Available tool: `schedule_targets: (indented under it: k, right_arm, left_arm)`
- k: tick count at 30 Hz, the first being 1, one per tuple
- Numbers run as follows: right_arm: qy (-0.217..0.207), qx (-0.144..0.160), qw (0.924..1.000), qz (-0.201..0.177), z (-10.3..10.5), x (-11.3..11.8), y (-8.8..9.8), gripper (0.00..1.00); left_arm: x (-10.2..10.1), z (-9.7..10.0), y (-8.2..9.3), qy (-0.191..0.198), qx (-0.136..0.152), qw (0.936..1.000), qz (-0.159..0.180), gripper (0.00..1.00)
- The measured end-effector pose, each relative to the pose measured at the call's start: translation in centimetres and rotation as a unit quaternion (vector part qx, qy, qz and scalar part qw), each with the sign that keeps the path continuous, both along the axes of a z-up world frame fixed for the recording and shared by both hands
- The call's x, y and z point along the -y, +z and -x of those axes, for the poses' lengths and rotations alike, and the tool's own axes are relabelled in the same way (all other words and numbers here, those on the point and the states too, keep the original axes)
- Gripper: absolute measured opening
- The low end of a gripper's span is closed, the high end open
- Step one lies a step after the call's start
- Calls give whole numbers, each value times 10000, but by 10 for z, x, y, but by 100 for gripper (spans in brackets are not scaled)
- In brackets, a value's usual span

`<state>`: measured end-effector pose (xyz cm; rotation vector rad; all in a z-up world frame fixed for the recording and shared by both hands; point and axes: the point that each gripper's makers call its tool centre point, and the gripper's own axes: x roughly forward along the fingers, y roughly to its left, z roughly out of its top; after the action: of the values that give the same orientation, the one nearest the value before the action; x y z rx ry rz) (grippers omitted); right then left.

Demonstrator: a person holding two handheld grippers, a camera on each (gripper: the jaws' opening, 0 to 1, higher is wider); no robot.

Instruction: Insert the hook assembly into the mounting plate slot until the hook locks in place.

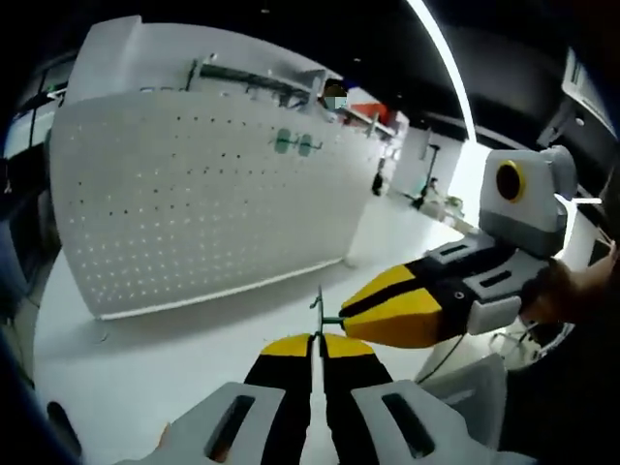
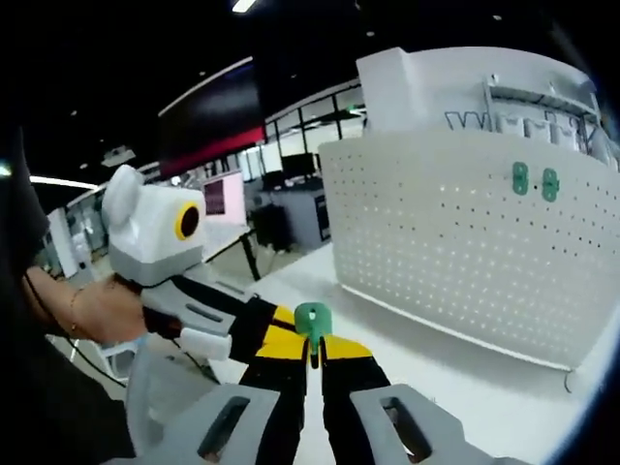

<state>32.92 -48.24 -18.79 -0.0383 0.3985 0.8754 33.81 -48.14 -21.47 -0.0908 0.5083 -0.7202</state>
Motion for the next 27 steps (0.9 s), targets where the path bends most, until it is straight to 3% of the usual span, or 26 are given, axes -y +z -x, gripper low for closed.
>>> schedule_targets:
  k: [12,24,27]
  right_arm:
    - [-149,-57,9992,-366,-2,2,5,1]
    - [-50,16,9998,-198,1,1,5,0]
    - [-85,-145,9995,-260,1,3,3,0]
  left_arm:
    - [2,-1,6,94,-84,9996,265,2]
    - [3,3,5,-188,220,9996,25,4]
    - [6,6,4,-370,267,9989,-56,5]
